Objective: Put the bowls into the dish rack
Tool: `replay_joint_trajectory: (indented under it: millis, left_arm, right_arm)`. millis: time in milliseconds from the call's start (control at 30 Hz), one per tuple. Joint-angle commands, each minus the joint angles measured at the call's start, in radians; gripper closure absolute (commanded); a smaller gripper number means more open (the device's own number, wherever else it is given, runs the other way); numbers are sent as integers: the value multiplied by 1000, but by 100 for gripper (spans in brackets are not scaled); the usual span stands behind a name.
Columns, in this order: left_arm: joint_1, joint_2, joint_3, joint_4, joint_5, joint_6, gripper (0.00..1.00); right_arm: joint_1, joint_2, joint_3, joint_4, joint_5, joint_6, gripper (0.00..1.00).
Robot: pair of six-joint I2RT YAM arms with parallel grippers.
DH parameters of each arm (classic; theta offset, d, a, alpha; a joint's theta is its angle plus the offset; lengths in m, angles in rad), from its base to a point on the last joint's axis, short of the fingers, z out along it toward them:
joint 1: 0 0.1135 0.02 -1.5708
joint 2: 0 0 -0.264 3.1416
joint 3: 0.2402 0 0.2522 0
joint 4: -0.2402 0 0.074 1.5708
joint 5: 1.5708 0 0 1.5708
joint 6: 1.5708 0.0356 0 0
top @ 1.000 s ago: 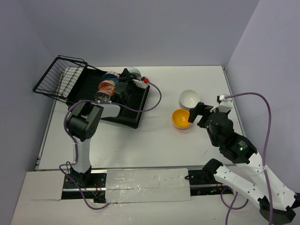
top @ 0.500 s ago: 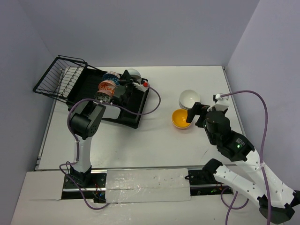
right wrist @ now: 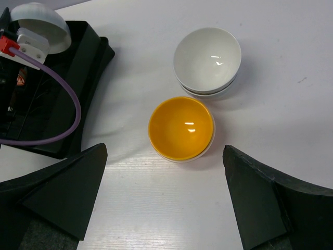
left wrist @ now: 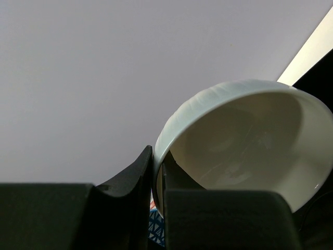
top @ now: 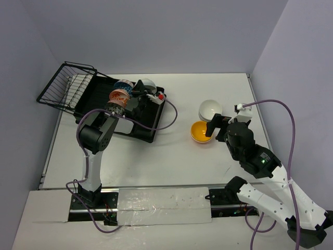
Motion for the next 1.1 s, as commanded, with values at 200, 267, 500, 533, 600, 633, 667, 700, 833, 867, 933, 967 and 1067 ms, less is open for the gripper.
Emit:
replay_joint_trajectory:
  millis: [200,267,500,533,600,633,667,700,833,867,933,967,1067]
  left_arm:
    - [3,43,-1,54,35,31,100]
    - [0,50,0,57,29,37,100]
    - [-12,77,10,91,-5,38,100]
    - [-14,77,8,98,-8,38,100]
    - [-18,72,2,121,-11,41,100]
    - [-22,67,0,134,-8,48,100]
    - [-22,64,-6,137,-5,51,100]
    - [-25,63,-9,138,-2,52,100]
    - [-31,58,-24,154,-9,57,100]
    - [-34,60,-29,154,-11,61,100]
    - [-37,63,-35,173,-12,60,100]
    - [-37,61,-38,178,-15,57,100]
    - [-37,58,-39,183,-11,60,100]
  right_arm:
    - [-7,-6,1,11,-2,-27,0]
    - [-7,-6,0,15,-4,-30,0]
    - [-8,11,3,21,-14,-36,0]
    - [-8,11,4,20,-13,-36,0]
    - [-8,11,3,23,-14,-38,0]
    - [-8,11,3,24,-14,-38,0]
    - [-8,10,3,24,-13,-38,0]
    - [-7,10,3,24,-14,-36,0]
    - [-8,10,-2,29,-19,-31,0]
    - [-8,8,-3,27,-21,-30,0]
    - [-10,7,-5,29,-22,-30,0]
    - [-10,5,-6,27,-21,-31,0]
    - [-10,1,-9,29,-19,-33,0]
